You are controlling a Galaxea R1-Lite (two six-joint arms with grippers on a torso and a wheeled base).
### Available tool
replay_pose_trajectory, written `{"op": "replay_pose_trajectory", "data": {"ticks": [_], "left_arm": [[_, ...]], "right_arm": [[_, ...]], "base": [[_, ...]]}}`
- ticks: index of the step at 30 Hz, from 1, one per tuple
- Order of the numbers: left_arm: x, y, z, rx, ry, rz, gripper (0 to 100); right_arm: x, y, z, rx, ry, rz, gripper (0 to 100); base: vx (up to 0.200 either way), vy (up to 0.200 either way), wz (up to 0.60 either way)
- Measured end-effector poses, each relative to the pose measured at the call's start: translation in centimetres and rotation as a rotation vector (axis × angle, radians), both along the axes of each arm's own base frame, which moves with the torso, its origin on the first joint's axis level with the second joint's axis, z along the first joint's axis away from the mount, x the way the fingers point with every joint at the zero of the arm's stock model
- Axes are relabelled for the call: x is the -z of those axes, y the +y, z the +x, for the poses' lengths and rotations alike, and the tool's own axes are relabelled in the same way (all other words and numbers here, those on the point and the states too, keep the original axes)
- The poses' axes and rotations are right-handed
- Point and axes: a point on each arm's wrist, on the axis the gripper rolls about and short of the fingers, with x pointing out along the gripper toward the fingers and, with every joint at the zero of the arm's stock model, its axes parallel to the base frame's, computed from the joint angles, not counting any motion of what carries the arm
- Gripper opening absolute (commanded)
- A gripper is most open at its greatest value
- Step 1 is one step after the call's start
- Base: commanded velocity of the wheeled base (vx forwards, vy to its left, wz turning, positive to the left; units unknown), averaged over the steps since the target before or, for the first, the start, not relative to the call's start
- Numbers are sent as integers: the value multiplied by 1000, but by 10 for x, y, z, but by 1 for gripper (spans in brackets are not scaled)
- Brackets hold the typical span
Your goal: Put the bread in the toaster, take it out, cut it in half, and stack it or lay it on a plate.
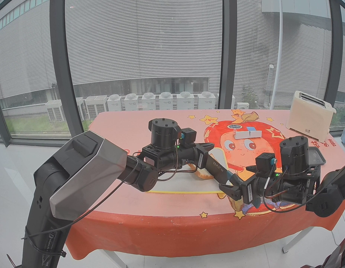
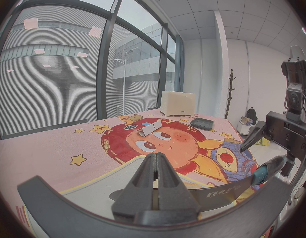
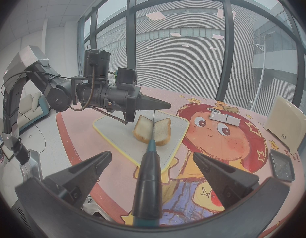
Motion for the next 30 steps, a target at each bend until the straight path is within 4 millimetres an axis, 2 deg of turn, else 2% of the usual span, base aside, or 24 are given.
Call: {"op": "replay_pose_trajectory", "data": {"ticks": [1, 24, 25, 30], "left_arm": [[0, 0, 0, 0, 0, 0, 0], [1, 1, 0, -2, -1, -1, 0], [1, 1, 0, -2, -1, -1, 0], [0, 1, 0, -1, -1, -1, 0]], "right_arm": [[0, 0, 0, 0, 1, 0, 0], [2, 0, -1, 2, 3, -8, 0], [2, 0, -1, 2, 2, -9, 100], [-2, 2, -1, -4, -19, 10, 100]], "base": [[0, 0, 0], [0, 0, 0], [0, 0, 0], [0, 0, 0]]}}
